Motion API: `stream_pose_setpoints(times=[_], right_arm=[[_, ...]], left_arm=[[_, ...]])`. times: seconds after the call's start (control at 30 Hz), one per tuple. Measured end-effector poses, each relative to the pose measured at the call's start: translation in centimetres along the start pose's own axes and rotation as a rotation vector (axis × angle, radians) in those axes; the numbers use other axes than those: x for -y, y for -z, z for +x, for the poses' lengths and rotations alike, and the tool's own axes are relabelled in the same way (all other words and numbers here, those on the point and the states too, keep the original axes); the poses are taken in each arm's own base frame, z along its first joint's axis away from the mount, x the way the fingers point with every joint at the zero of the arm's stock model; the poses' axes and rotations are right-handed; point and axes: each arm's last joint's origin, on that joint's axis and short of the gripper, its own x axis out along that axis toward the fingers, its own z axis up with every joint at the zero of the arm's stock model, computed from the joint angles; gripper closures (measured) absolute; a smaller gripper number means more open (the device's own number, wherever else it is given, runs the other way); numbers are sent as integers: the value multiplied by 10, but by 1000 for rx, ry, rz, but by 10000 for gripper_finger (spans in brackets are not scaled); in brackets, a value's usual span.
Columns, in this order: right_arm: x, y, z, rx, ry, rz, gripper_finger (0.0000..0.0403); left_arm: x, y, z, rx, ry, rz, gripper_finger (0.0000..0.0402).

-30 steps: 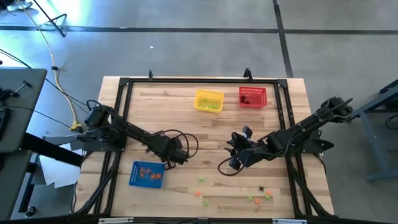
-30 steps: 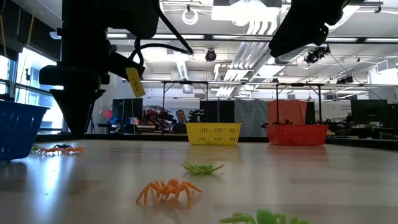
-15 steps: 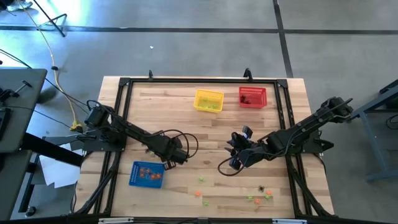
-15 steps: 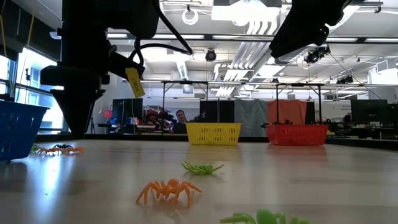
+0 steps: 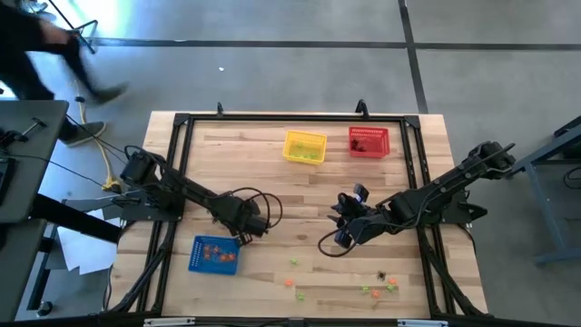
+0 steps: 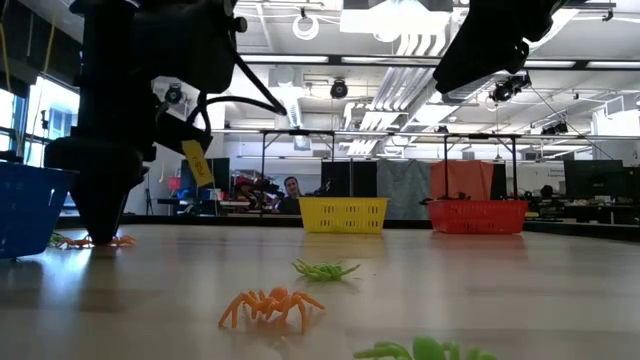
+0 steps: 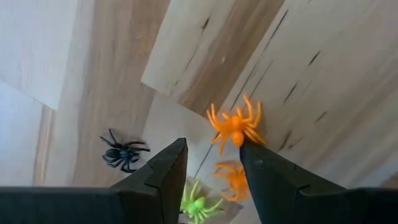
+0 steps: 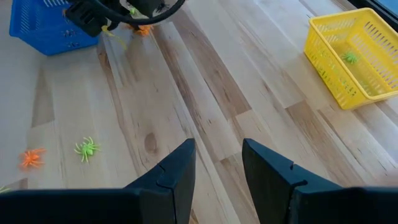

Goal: Sort Halloween decoration
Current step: Put the orange spider toy into the blue bin

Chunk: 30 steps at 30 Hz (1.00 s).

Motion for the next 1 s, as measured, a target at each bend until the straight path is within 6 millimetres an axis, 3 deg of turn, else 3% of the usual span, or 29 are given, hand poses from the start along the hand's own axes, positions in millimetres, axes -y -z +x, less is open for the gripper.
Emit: stream_pose_setpoints(times=[0.33,0.43,0.63,1.0], right_arm=[[0,0,0,1,0,3,273],[0,0,0,1,0,1,273],[0,0,0,1,0,1,273],[-2,2,5,-10,9,-9,273]], left_arm=[[-5,-3,4,-16,8,-3,262],[-5,-4,4,-17,17,-7,292],[-4,-10,2,-21,52,-26,390],[-1,-23,-11,44,49,-34,401]])
